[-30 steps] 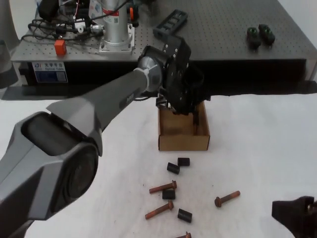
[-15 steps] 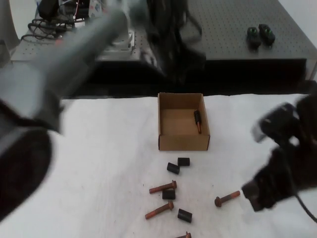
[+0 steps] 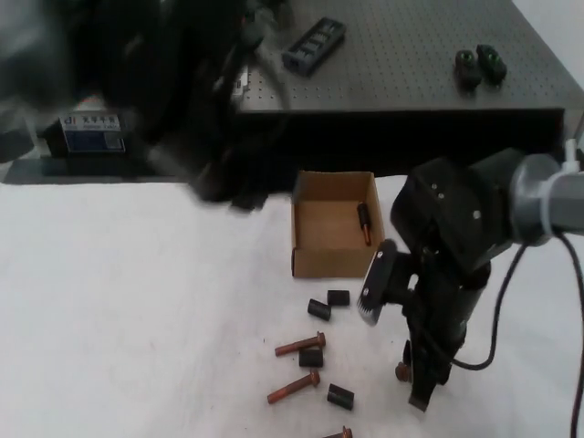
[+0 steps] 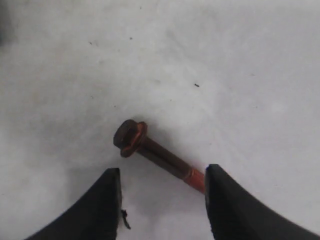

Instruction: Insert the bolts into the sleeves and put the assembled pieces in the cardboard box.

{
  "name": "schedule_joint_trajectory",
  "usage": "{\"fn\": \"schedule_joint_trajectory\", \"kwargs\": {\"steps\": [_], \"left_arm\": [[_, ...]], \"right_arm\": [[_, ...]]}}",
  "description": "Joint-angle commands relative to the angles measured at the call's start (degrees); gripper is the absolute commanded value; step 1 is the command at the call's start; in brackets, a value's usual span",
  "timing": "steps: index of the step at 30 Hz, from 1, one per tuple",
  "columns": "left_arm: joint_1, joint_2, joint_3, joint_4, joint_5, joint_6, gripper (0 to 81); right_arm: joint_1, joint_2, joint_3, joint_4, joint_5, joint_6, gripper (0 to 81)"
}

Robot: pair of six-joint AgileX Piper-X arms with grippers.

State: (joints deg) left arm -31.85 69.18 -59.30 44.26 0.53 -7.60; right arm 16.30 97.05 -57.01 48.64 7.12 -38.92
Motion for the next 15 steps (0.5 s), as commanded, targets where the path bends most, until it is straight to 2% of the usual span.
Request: {"fn": "schedule_joint_trajectory", "kwargs": {"steps": [1,6,11,13,15], "left_arm": [[-0.1,2.8,-2.6,-1.1,-0.5,0.6,21.6],[0.3,-6.5,5.1,-1.1,-0.5,0.8,21.6],[0.3,-10.5,7.9,-1.1,0.0,1.5,21.6],[0.3,-11.0,8.6,-0.7,0.8,2.7,21.6],[0.3,-11.0,8.8,-0.6,2.5,4.1,21.6]], "right_arm": [[0.4,2.6,-1.2,-0.4,3.4,-4.9,37.4],[0.4,4.2,-1.2,-2.8,4.1,-8.5,37.4],[0.5,6.0,-1.1,-3.8,2.2,-8.7,36.3],[0.5,6.9,-1.1,-3.9,2.2,-8.7,29.9],[0.5,7.5,-1.1,-3.9,1.6,-8.7,19.8]]}}
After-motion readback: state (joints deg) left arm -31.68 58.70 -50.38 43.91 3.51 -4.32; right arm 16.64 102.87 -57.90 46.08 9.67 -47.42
